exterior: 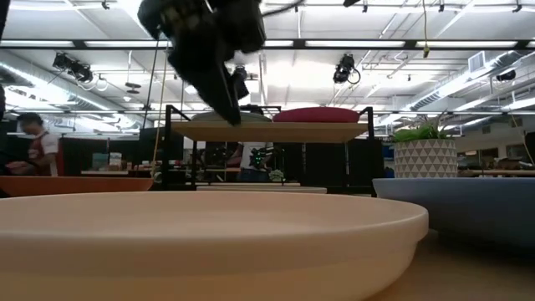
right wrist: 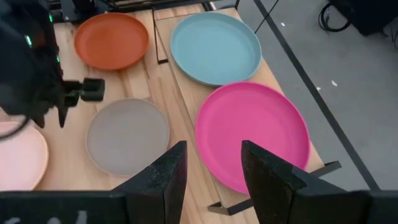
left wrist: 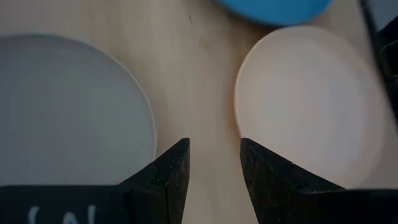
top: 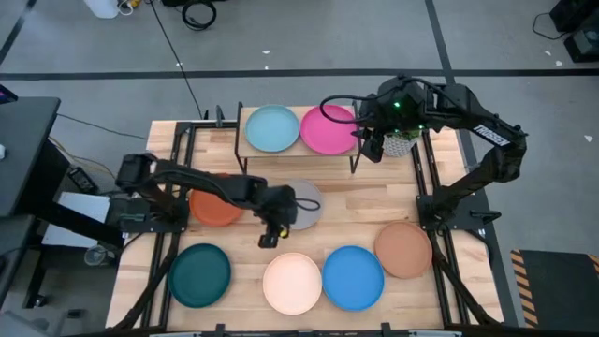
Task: Place and stack plates onto a shelf
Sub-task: Stack the gray plate on top of the light blue plate on the shelf
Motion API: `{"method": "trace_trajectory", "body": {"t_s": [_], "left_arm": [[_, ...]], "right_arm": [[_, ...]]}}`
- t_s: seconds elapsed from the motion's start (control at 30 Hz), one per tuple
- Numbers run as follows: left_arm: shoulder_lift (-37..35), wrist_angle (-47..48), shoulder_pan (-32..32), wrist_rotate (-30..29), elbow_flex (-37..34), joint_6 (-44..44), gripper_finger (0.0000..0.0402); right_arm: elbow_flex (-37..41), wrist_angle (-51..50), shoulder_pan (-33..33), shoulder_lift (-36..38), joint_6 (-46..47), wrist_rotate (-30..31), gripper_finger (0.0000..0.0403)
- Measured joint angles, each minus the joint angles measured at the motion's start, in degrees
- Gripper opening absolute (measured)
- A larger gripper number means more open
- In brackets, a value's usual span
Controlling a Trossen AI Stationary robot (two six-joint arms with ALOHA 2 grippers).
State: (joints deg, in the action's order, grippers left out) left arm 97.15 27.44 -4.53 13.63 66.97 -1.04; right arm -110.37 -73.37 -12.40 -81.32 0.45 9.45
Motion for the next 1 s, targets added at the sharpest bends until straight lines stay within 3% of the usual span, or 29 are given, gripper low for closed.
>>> {"method": "trace_trajectory", "body": {"t_s": [0.43,0.63,1.0], "left_arm": [[8.8,-1.1,-0.3,-10.8,0.0,-3.5,0.0148],[8.9,-1.5,-0.4,-10.9,0.0,-8.6,0.0135],[12.7,-1.7,-1.6,-11.4,0.1,-10.2,0.0071]], "right_arm": [[0.0,-0.5,0.1,0.0,-0.5,-1.7,0.0158],[0.0,-0.5,1.0,0.0,-0.5,-1.6,0.0158],[0.0,-0.5,3.0,-0.1,0.0,-1.2,0.0158]]}}
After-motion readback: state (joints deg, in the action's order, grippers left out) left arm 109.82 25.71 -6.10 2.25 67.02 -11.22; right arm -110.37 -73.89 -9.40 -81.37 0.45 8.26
